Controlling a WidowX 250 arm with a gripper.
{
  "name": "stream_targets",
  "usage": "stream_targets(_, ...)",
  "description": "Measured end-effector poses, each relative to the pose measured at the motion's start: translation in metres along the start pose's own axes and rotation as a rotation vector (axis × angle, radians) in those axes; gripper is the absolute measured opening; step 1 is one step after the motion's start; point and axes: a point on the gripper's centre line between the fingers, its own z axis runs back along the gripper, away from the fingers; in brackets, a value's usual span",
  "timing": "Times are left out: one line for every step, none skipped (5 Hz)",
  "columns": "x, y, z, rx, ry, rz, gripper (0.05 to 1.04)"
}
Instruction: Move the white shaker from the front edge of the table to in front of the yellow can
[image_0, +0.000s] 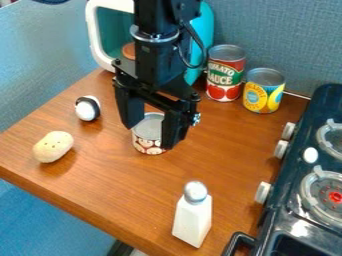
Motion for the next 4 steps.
stream_targets(-0.002, 0.000, -0.006, -0.002, 0.020, -0.003, 1.001)
stream_targets(0.000, -0.009, -0.007, -0.081, -0.051, -0.048, 1.001)
stream_targets(0.001, -0.010, -0.002, -0.123, -0.100, -0.062, 1.001)
stream_targets(-0.004, -0.022, -0.002, -0.101, -0.096, -0.092, 1.001)
